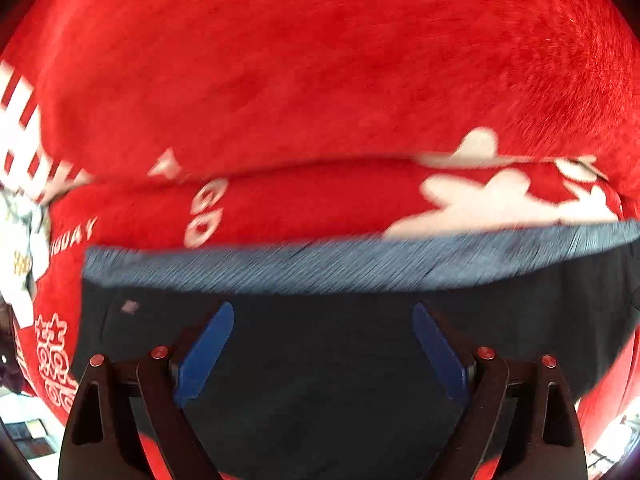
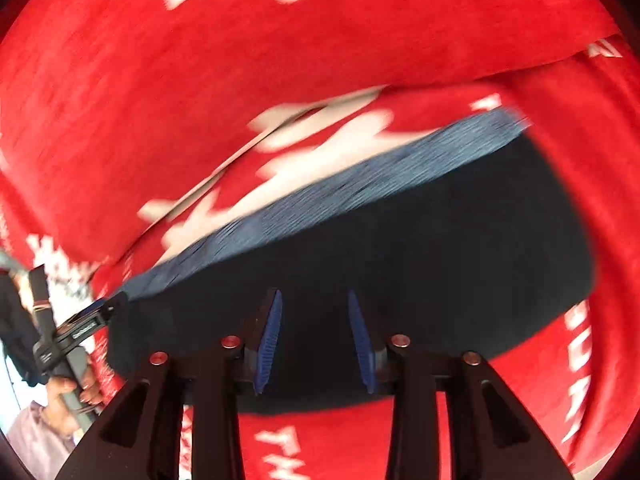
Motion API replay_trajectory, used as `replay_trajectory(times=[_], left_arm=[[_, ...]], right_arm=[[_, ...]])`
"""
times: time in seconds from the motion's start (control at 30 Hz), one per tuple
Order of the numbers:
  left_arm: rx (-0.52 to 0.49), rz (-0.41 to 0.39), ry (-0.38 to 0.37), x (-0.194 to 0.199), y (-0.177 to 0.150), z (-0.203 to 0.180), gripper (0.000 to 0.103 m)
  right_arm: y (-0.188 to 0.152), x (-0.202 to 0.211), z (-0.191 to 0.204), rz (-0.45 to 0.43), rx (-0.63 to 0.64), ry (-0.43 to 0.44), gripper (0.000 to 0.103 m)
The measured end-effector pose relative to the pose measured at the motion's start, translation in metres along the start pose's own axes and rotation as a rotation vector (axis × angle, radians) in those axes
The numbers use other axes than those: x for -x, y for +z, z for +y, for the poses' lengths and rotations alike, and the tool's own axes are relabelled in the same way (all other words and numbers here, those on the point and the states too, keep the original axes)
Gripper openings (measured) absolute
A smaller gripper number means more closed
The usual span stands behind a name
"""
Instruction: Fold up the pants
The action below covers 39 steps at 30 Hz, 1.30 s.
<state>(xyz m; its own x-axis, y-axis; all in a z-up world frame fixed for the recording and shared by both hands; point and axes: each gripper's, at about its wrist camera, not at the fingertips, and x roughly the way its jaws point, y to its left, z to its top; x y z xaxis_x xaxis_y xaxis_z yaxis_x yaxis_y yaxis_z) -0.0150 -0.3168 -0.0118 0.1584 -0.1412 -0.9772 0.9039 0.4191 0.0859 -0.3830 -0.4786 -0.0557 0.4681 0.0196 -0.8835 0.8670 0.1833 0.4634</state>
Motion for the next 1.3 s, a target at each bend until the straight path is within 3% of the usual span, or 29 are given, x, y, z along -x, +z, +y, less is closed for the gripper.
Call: replay_trajectory(times=[0.23,0.4,0.6,0.7,0.77,0.9,0.97,1.1,1.17,1.27,1.3], left_arm=[[0.048,0.053,-0.035,-0.007,-0.061,0.082,0.092],[0.086,0.044,-0.065,-0.018,-0.076,0.163,0.092],[0.181,-0.011,-0.094,-0.022,-0.083,0.272,0.092],[0.208,0.003,-0.15,-0.04,-0.089,0.305,0.092],[0.208,0.014,-0.256,-0.054,-0.091,0.322,0.092],[0.173,0.015,-0.434,-0.067,-0.097,0.328,0.092],[0.15,0.005,-0.479,-0.072,-0.098,0.327,0.091],[0.144,0.031,-0.511,-0.086,-0.1,0.326,0.064],[0.136,0.016,-0.483,-0.084,-0.104,0.328,0.052],[0.161,0.012,-0.483,-0.079,-0.107,0.335,0.04],[0.164,0.01,-0.483,-0.077,-0.111,0.343,0.04]], right_arm=[[-0.032,-0.044,0.124,0.106,0.22,0.079,0.047],[-0.047,-0.089,0.236,0.154,0.38,0.109,0.051],[-0.067,-0.188,0.401,0.309,0.615,0.18,0.051],[-0.077,-0.237,0.472,0.374,0.765,0.175,0.051],[-0.083,-0.275,0.514,0.41,0.859,0.142,0.051],[-0.091,-0.321,0.545,0.496,0.955,0.096,0.051],[-0.095,-0.341,0.553,0.511,1.002,0.047,0.051],[-0.095,-0.361,0.547,0.587,1.012,-0.002,0.05],[-0.096,-0.362,0.545,0.61,1.021,-0.01,0.006],[-0.1,-0.336,0.552,0.586,1.066,0.061,0.003],[-0.104,-0.326,0.556,0.596,1.076,0.098,0.003]])
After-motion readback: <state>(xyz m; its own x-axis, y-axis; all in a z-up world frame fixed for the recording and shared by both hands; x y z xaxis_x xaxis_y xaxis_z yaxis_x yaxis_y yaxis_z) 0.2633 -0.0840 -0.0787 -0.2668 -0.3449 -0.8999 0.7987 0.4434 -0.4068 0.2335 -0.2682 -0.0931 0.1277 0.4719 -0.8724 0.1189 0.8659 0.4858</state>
